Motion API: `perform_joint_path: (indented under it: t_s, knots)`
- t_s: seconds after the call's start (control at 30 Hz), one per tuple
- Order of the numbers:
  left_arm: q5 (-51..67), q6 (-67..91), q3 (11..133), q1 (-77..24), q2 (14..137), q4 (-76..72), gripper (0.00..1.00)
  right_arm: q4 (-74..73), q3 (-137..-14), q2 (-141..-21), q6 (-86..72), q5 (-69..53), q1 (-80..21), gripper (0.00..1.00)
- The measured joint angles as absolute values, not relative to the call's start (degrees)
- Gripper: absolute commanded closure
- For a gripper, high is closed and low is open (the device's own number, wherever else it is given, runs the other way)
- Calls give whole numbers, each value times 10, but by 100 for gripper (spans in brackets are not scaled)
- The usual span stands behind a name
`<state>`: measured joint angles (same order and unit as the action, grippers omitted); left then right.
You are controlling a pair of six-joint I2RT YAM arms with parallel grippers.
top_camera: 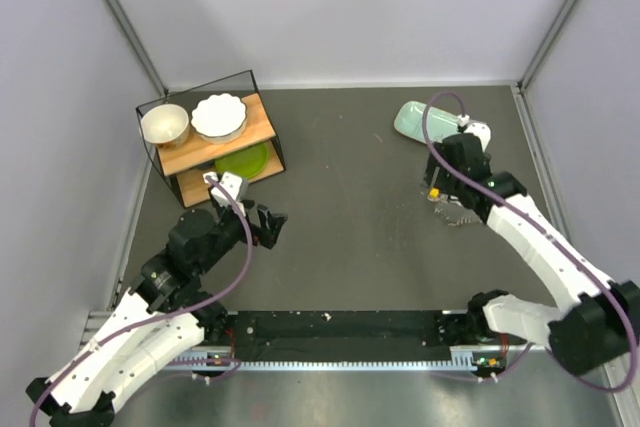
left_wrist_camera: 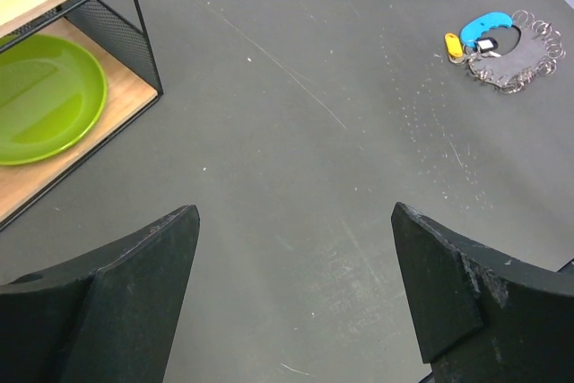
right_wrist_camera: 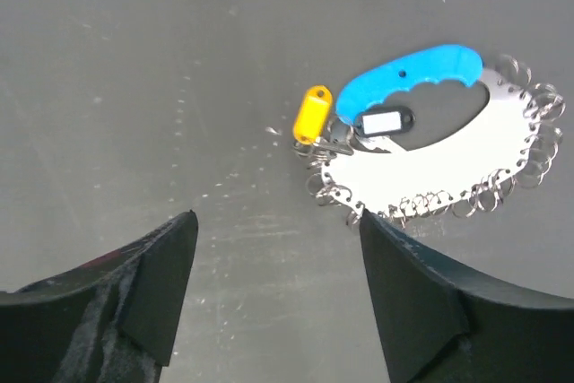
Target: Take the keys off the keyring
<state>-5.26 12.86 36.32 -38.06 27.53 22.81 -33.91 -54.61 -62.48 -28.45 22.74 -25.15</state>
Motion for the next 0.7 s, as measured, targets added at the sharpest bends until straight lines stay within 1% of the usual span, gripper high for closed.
perform_joint_path:
  t_s: [0.07,0.1,0.2,0.4,0.7]
  knots:
    - [-52,127,363,-381,274,228,7,-342,-546,-663,-280,191,-197,34]
    - [-52,126,363,-381,270,228,7,-343,-547,-687,-279,173,-174,39]
    - [-54,124,363,-381,255,228,7,-345,-547,-764,-269,124,-128,50]
    - [-57,120,363,-381,239,227,7,-345,-559,-854,-253,91,-106,54]
    - [-54,120,363,-381,239,227,7,-325,-572,-919,-237,73,-84,55]
